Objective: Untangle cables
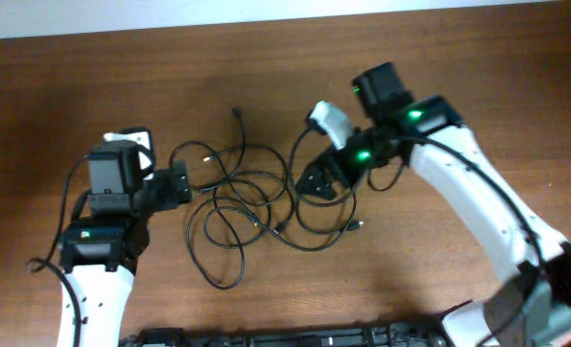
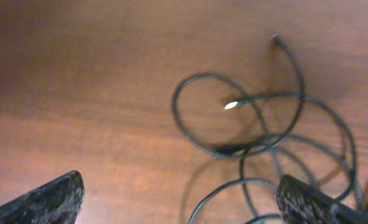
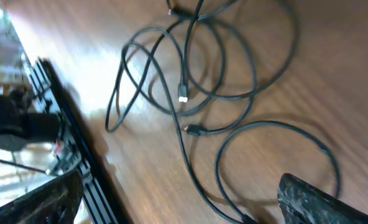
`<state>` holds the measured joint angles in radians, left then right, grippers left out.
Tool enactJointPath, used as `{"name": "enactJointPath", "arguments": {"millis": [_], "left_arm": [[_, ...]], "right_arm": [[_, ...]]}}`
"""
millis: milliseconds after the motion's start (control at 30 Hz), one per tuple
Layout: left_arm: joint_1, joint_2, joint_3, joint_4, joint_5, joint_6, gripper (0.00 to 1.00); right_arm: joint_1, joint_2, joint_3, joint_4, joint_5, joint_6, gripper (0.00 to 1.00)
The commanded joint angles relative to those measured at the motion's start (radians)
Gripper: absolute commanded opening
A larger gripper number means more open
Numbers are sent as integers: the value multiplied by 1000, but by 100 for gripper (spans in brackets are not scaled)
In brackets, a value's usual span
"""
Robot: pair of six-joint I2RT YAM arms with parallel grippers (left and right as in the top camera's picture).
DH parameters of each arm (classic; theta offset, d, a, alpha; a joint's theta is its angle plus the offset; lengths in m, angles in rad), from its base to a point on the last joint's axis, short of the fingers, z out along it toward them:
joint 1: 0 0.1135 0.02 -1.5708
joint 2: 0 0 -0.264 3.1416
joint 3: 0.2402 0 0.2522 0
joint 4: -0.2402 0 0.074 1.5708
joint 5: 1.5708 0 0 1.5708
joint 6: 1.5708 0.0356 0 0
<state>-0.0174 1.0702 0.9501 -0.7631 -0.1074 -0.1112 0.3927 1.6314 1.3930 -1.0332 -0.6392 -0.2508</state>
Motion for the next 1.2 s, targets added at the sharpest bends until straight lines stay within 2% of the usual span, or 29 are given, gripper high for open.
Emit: {"name": "enactJointPath", "arguments": {"millis": [0, 67, 167, 233, 300, 500, 867, 1033, 1067, 1167], "left_arm": [[43, -12, 3, -9, -10, 16, 99], [43, -12, 3, -9, -10, 16, 99], [43, -12, 3, -9, -13, 16, 99], [43, -12, 3, -9, -13, 16, 99], [43, -12, 3, -9, -13, 16, 99], [43, -11, 3, -10, -13, 16, 99], [43, -11, 3, -10, -13, 15, 99], [43, -11, 3, -10, -13, 16, 99], [43, -11, 3, -10, -13, 16, 99], [43, -11, 3, -10, -13, 16, 99]], "right_arm": [[74, 72, 4, 1, 19, -69, 99], [114, 113, 4, 2, 21, -119, 99], [170, 187, 4, 36, 23, -119, 100], [212, 241, 4, 76, 23, -119, 94], [238, 269, 4, 99, 23, -119, 93], [314, 338, 4, 187, 23, -119, 75], [316, 424, 4, 231, 10, -119, 69], [380, 431, 4, 324, -10, -119, 69], [393, 436, 4, 347, -10, -119, 66], [401, 440, 4, 372, -11, -111, 50]]}}
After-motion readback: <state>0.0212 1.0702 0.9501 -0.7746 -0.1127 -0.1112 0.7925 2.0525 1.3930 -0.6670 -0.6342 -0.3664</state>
